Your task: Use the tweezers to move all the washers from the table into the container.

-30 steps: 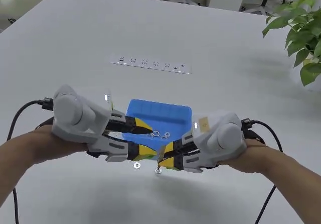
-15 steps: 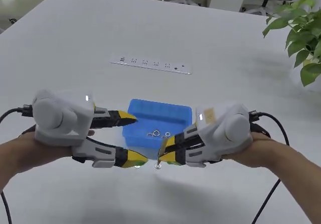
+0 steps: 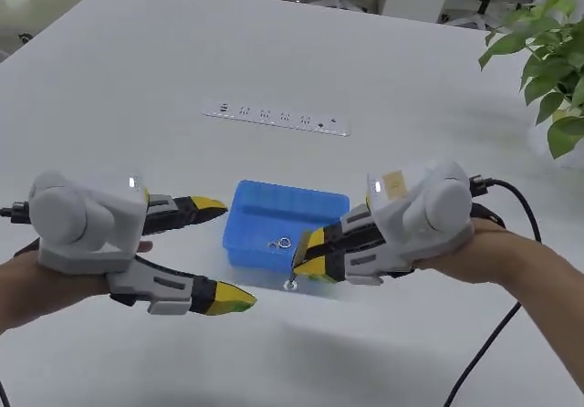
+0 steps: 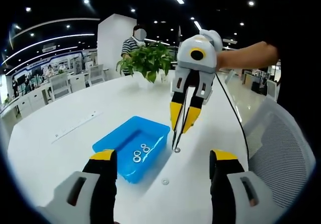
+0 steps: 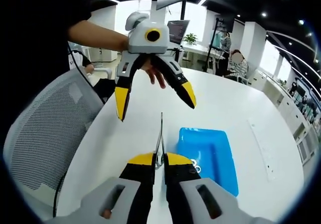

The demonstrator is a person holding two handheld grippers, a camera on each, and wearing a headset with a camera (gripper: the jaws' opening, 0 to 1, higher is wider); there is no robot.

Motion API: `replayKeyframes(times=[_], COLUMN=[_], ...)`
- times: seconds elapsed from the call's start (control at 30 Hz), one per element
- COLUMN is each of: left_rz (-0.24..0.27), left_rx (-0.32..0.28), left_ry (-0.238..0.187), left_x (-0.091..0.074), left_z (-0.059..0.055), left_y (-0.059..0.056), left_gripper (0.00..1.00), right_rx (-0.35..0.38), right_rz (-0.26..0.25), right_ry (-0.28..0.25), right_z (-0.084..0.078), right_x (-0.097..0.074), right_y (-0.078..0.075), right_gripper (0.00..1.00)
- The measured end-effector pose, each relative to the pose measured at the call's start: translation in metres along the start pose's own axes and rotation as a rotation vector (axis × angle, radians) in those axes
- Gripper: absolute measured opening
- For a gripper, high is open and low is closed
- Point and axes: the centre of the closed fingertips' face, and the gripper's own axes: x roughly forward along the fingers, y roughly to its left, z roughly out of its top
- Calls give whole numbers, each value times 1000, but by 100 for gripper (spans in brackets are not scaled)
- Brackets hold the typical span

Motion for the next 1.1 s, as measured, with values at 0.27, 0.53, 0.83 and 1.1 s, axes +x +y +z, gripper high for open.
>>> replayKeyframes(times=[0.27,0.53,0.83,1.1], left_rz=[16,31,41,40], left_rx=[-23,-40,-42,-49], left_ry=[19,16,11,8], left_x=[-4,-6,-7,-7], left_z=[-8,-11,-10,-10], left_y=[0,0,0,1], left_gripper=[91,95,99,99], right_rx=[3,0,-8,-13], right_rz=[-19,-44,-84,-105], right_ry=[-14,-18,-10,9], right_z=[5,4,-7,-19], right_x=[-8,-12,-9,0], right_y=[-16,-35,-58,-71], right_gripper=[7,7,8,8])
